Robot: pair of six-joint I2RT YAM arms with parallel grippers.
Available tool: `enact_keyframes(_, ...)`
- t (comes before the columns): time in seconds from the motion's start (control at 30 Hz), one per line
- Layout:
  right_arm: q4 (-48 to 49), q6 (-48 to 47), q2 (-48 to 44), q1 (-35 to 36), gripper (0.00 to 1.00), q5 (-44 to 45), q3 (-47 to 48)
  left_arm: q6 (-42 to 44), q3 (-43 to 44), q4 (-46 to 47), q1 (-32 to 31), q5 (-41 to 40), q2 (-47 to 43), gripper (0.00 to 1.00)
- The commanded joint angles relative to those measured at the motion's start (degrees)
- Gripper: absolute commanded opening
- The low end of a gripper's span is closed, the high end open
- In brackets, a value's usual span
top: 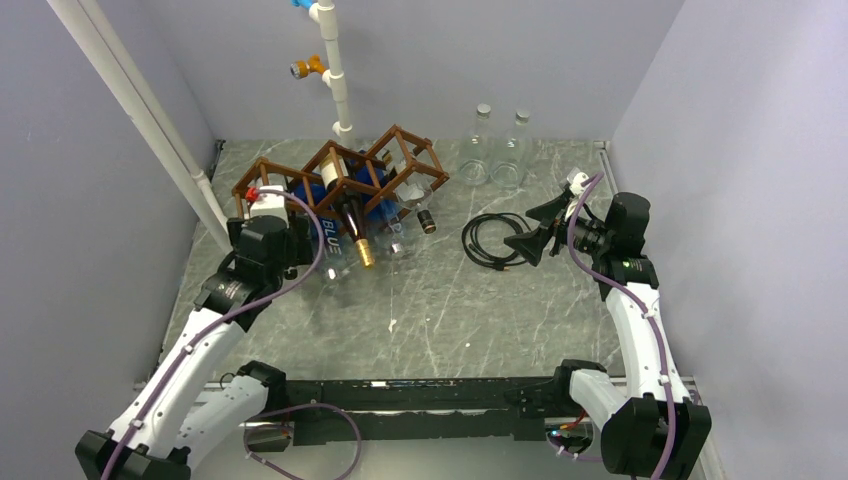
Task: Take the wine bottle off the wine rack
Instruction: Pick up the wine bottle from the wine rack.
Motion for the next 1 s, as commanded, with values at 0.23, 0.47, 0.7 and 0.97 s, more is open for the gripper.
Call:
enact_keyframes(0.23,2.65,-0.55,-0.97,-0.09,0.98,-2.22,-0.1,-6.03,0.9,2.58,7.31,8.09,3.96,0.92)
enact_keyframes(0.47,3.54,0.27,-1.06,-0.1,0.98,-2.77,-0.61,-5.89,-0.68,5.45,10.58,11.56,6.54,0.88)
enact_keyframes(0.7,4.52,0.85,-1.39,-0.09,0.98,-3.13,-1.24,-5.85,-1.6,6.62,12.25,12.97,9.17,0.82)
enact_keyframes(0.97,5.6,1.54,-1.76,-0.09,0.98,-3.58,-1.94,-5.48,-4.04,10.13,12.88,12.83,9.46,0.76)
